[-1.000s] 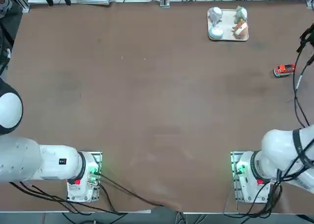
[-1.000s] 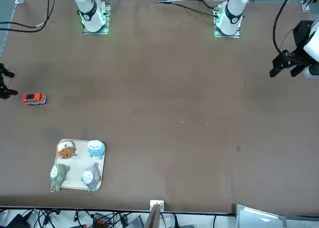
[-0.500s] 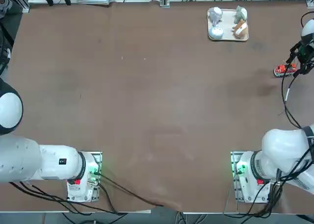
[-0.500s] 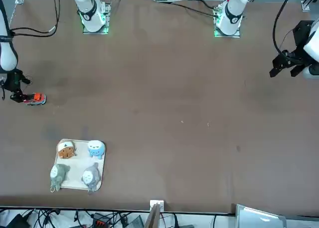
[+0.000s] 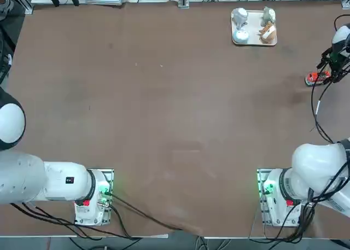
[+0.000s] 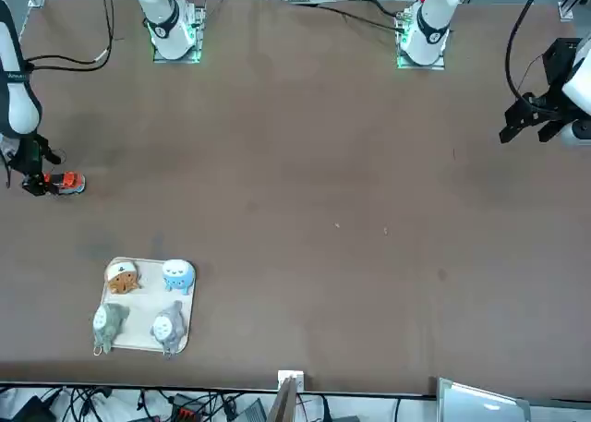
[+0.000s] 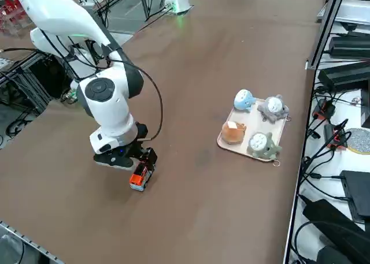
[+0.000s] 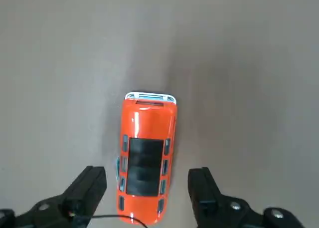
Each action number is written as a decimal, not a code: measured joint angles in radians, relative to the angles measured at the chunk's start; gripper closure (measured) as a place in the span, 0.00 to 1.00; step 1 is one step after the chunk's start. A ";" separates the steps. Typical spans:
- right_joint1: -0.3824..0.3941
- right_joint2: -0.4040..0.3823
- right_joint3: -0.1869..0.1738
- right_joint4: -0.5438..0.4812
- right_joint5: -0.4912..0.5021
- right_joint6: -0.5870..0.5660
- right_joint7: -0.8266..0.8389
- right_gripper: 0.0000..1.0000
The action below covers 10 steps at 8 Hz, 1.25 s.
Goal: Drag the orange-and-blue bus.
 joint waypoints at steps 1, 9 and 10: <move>0.000 0.009 0.000 0.000 0.000 0.012 0.000 0.00; -0.002 0.049 0.000 0.000 0.041 0.052 0.047 0.32; -0.001 0.047 0.001 0.000 0.046 0.054 0.068 0.35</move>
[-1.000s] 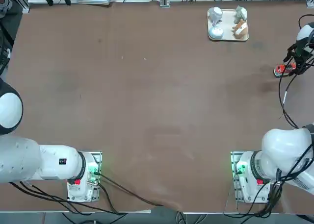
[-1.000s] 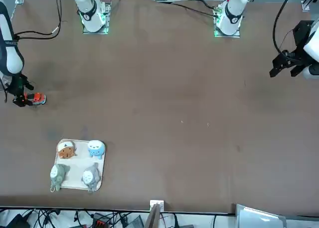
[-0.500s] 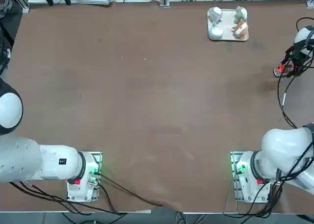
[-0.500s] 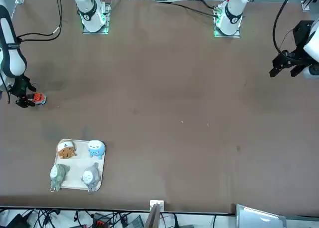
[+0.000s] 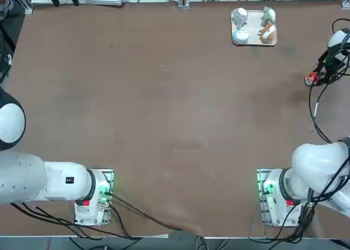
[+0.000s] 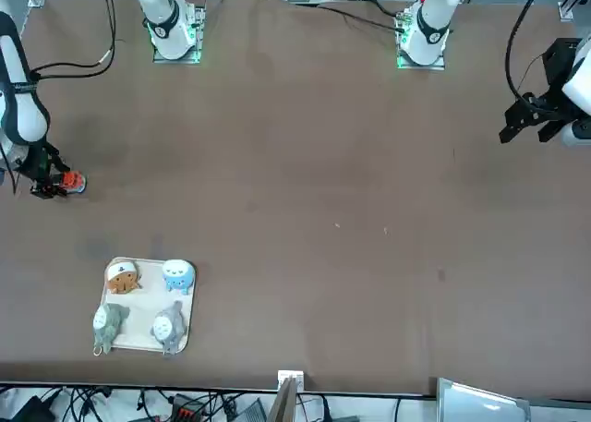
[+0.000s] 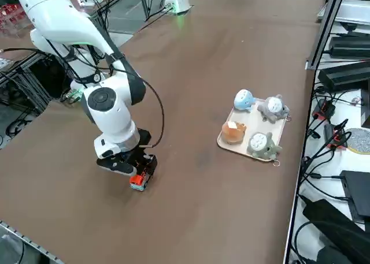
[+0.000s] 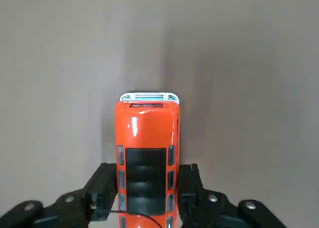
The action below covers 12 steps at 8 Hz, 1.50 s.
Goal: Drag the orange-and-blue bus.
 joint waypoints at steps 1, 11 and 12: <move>0.000 0.001 0.001 0.000 0.000 0.002 0.015 0.35; 0.111 -0.018 0.013 -0.019 0.000 -0.063 0.162 0.35; 0.150 -0.021 0.016 -0.021 0.000 -0.080 0.223 0.35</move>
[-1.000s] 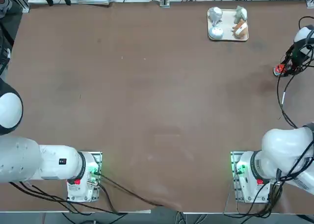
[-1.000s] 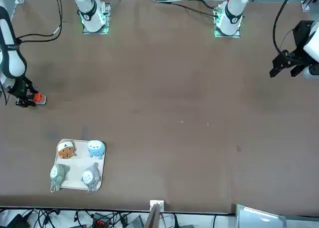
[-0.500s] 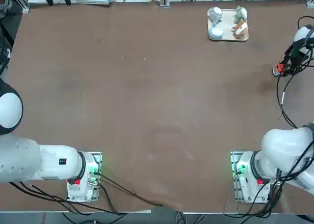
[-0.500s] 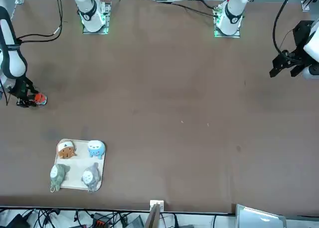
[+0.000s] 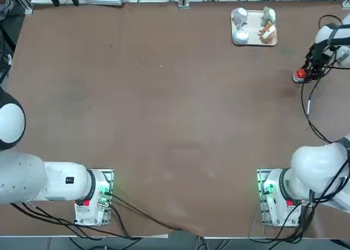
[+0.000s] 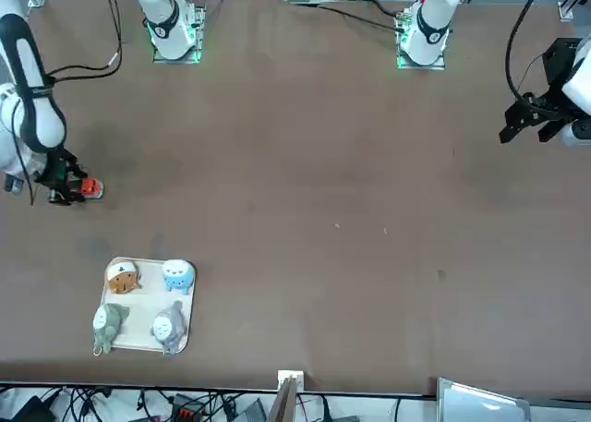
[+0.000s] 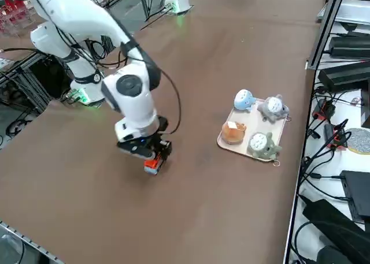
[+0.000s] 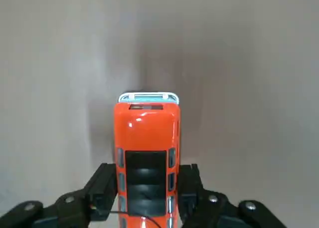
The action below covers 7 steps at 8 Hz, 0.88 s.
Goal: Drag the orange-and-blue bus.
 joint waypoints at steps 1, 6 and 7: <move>0.040 -0.004 0.003 -0.004 0.000 -0.010 0.063 0.35; 0.174 -0.041 0.027 -0.062 0.005 -0.018 0.156 0.35; 0.174 -0.048 0.043 -0.075 0.017 -0.017 0.156 0.35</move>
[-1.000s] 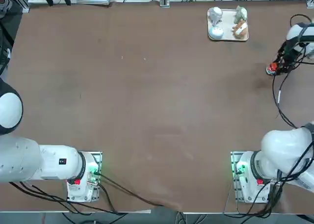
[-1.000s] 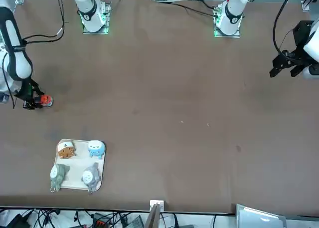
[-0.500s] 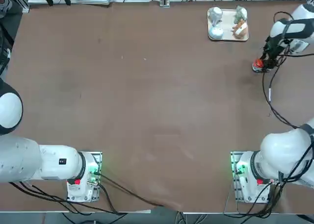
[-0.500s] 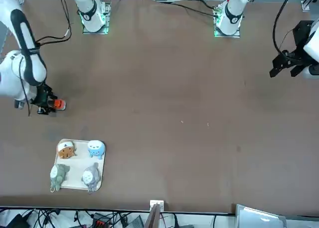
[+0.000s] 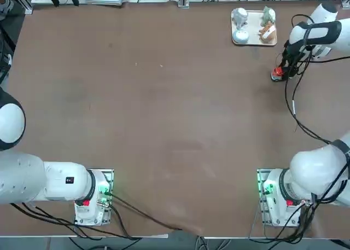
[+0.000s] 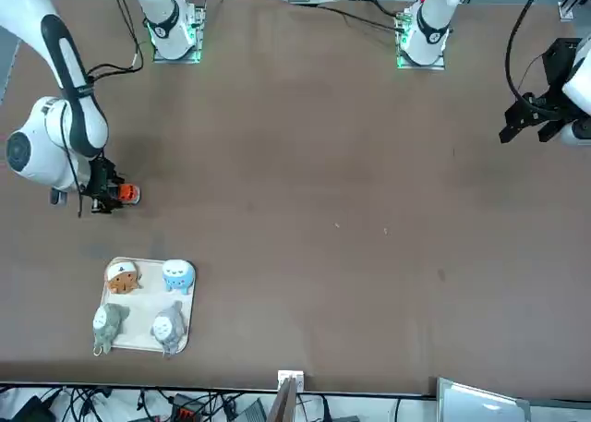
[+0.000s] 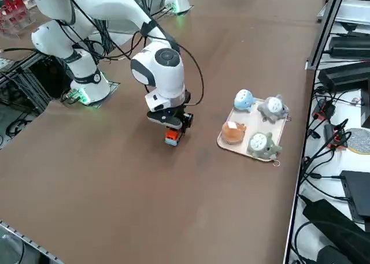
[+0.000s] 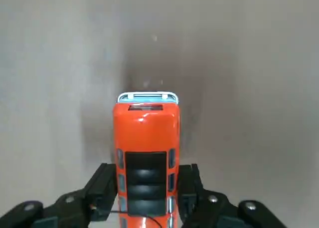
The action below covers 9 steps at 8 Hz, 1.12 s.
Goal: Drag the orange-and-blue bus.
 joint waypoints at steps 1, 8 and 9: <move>0.000 -0.005 0.025 -0.011 0.020 0.000 0.014 0.35; 0.045 -0.009 0.172 -0.042 0.038 0.030 0.320 0.35; 0.086 -0.009 0.176 -0.043 0.039 0.043 0.345 0.35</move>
